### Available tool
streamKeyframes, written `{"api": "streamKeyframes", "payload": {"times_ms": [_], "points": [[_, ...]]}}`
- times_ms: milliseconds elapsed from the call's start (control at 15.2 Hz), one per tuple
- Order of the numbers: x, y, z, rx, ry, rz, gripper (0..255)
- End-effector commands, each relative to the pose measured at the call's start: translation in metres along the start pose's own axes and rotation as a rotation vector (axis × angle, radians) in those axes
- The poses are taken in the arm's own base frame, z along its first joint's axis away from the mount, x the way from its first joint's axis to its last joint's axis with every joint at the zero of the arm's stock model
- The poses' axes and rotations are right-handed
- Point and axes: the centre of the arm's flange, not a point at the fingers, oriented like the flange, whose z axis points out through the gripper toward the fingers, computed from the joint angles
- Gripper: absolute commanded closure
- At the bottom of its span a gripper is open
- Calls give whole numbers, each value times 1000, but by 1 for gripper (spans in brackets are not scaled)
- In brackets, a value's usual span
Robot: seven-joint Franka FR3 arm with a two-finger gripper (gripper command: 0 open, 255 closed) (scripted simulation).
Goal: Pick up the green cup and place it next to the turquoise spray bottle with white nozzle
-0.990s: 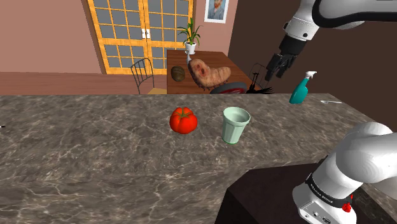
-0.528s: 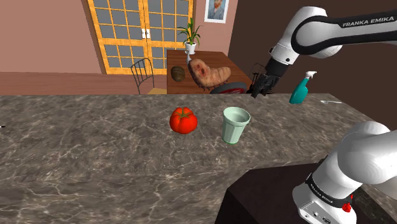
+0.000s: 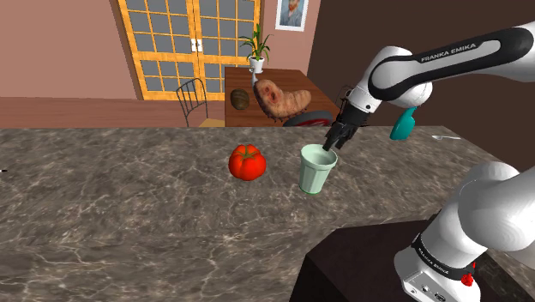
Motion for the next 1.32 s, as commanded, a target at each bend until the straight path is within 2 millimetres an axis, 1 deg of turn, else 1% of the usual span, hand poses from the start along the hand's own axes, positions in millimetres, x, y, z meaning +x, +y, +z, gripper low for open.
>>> {"api": "streamKeyframes", "payload": {"times_ms": [0,198,264,792,858,1254], "points": [[1,0,11,3,1,0,0],[1,0,26,3,1,0,0],[1,0,35,3,1,0,0],[1,0,35,3,1,0,0],[1,0,35,3,1,0,255],[1,0,35,3,1,0,255]]}}
